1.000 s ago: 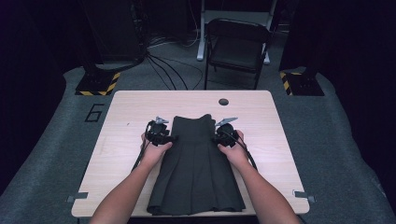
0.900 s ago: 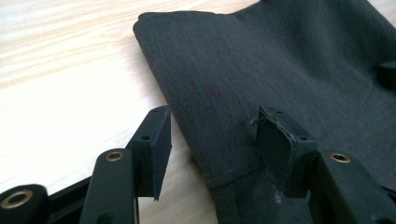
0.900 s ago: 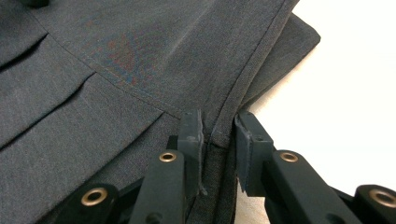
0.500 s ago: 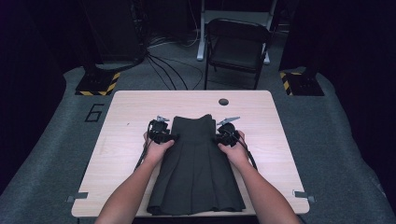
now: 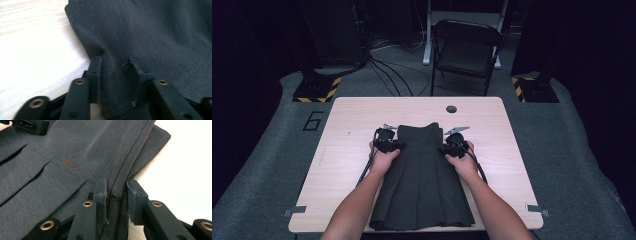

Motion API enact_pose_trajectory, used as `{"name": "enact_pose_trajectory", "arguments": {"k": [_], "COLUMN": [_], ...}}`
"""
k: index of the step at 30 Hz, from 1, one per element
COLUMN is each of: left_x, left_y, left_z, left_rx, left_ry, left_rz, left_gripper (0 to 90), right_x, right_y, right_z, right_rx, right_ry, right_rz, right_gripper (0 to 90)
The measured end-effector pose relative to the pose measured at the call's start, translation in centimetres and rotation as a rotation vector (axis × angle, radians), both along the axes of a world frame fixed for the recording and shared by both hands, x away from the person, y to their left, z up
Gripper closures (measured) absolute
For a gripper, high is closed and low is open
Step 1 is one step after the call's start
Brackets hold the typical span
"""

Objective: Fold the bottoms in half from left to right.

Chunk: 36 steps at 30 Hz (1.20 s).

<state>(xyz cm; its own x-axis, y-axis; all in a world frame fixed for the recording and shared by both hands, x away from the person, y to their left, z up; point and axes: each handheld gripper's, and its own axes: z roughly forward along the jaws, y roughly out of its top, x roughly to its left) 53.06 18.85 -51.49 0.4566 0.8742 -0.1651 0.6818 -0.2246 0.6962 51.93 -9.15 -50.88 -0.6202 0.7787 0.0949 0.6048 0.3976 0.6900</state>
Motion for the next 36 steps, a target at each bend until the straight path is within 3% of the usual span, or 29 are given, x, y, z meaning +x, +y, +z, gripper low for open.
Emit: {"name": "enact_pose_trajectory", "arguments": {"k": [4,6,7,9,14,19,22,25,26,27,29,30,31,32,36], "left_x": [0.0,0.0,0.1,0.1,-0.2,-0.3,-0.4,-0.4,-0.5,-0.5,-0.6,-0.6,-0.7,-0.7,-0.8], "left_y": [0.0,0.0,0.2,0.3,0.1,0.1,0.2,0.2,0.3,0.3,0.3,0.3,0.3,0.4,0.4], "left_z": [0.1,0.1,0.1,0.2,0.5,0.9,1.1,1.3,1.5,1.5,1.7,1.7,1.8,1.9,2.3], "left_rx": [0.025,0.007,-0.025,-0.025,0.011,0.002,-0.002,-0.01,-0.013,-0.013,-0.019,-0.019,-0.023,-0.01,-0.041], "left_ry": [-0.004,-0.005,0.011,0.022,-0.014,-0.029,-0.037,-0.043,-0.046,-0.046,-0.055,-0.055,-0.05,-0.055,-0.069], "left_rz": [-0.018,-0.002,0.019,0.017,0.003,0.005,0.003,-0.001,0.0,0.0,-0.003,-0.003,-0.002,-0.015,-0.01], "left_gripper": [74.0,78.8,79.4,80.6,81.9,82.2,82.4,82.5,82.5,82.5,82.6,82.6,82.6,82.6,82.8], "right_x": [-0.1,0.0,0.0,0.0,0.0,-0.4,-1.3,-2.3,-3.5,-3.5,-5.2,-5.2,-5.8,-5.8,-6.6], "right_y": [0.1,0.0,0.0,0.0,0.0,0.1,0.0,0.7,1.5,1.5,2.6,2.6,2.9,2.9,2.7], "right_z": [0.0,0.0,0.0,0.0,0.0,0.7,2.3,3.0,3.3,3.3,3.1,3.1,2.6,2.6,1.0], "right_rx": [0.002,-0.009,-0.009,-0.009,-0.011,-0.022,0.011,0.034,0.042,0.042,0.027,0.027,0.015,0.015,-0.028], "right_ry": [-0.003,-0.011,-0.011,-0.012,-0.012,-0.026,-0.072,-0.067,-0.077,-0.077,-0.077,-0.077,-0.056,-0.056,-0.017], "right_rz": [-0.006,0.003,0.004,0.004,0.003,-0.047,-0.054,-0.032,0.024,0.024,0.093,0.093,0.122,0.122,0.125], "right_gripper": [71.4,71.4,71.4,71.4,70.2,57.6,49.4,47.4,45.5,45.5,45.0,45.0,44.4,44.4,43.4]}}
